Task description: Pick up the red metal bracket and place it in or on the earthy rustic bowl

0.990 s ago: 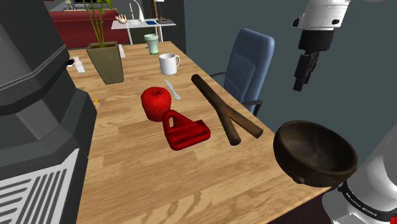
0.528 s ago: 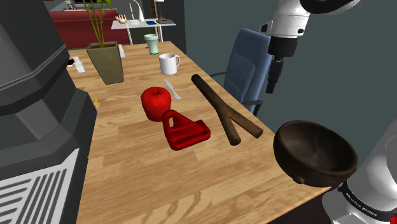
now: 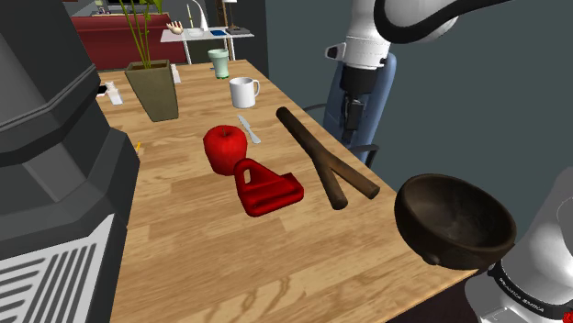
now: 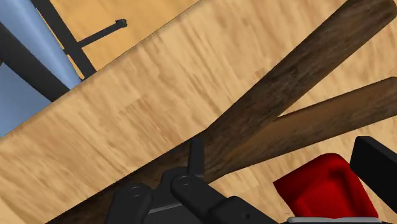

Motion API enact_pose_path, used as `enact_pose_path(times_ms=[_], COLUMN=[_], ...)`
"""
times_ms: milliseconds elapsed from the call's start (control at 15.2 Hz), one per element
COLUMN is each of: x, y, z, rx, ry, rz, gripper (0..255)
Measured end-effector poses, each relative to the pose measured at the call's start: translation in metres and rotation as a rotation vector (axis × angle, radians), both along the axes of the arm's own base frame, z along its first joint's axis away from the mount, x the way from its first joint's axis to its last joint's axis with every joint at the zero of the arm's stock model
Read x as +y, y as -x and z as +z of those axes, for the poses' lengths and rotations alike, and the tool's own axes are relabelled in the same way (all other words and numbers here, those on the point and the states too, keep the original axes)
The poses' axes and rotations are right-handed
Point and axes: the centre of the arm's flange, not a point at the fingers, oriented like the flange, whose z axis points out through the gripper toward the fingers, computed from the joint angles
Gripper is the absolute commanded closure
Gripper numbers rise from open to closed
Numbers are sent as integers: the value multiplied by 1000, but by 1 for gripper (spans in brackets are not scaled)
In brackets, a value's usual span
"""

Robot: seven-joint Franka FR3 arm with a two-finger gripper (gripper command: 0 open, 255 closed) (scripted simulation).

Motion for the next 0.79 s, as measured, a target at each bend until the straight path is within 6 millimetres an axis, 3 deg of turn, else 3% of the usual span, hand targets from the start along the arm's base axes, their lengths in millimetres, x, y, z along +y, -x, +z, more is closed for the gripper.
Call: enact_pose_path(times_ms=[330,792], x=[53,134], y=[-29,-46], z=[-5,-19], rx=[-56,-133], ry=[-27,-64], rz=[187,449], gripper=[0,0])
